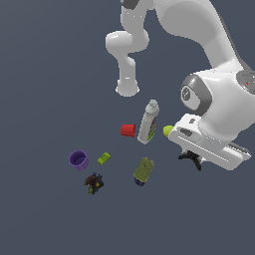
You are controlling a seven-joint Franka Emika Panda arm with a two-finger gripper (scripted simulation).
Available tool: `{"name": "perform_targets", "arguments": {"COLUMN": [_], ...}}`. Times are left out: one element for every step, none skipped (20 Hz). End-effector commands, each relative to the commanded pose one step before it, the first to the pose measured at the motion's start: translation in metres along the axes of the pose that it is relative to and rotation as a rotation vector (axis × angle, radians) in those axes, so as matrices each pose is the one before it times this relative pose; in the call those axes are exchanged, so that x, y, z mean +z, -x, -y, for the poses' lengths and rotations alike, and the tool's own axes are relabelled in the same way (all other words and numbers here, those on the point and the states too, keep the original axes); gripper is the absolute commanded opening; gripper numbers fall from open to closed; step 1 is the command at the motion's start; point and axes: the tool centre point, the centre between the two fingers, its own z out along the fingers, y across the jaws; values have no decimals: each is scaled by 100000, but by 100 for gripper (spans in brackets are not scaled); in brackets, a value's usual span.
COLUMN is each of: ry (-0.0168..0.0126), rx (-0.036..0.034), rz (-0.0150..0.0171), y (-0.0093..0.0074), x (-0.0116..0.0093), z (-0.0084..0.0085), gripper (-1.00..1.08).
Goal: Pick up a designated object from a clutter of objects.
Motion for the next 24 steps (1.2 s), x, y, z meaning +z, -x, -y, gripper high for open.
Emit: {"name": "perform_targets", "arguments": {"ry": [-11,0,0,0,0,0,0,0,0,-56,0,0,0,0,0,0,0,0,0,0,0,0,0,0], "rx": [-4,0,0,0,0,0,0,0,0,16,0,0,0,0,0,0,0,0,0,0,0,0,0,0], "rz": [-23,0,0,0,0,0,0,0,0,38,0,0,0,0,0,0,0,0,0,0,0,0,0,0], "y": [508,187,186,184,183,179,172,164,156,127,138,128,117,106,94,82,71,59,49,39,30,22,16,10], "x": [-2907,-1143,-1142,-1145,-1146,-1129,-1096,-1061,-1024,-999,-940,-890,-832,-767,-697,-627,-559,-493,-428,-366,-305,-246,-189,-133], "z": [-603,-221,-218,-216,-214,-208,-199,-190,-179,-192,-157,-145,-132,-119,-105,-91,-77,-64,-52,-40,-30,-21,-14,-9], "gripper": [-100,-100,-100,-100,-100,-100,-100,-100,-100,-100,-100,-100,-100,-100,-100,-100,-100,-100,-100,-100,-100,-100,-100,-100]}}
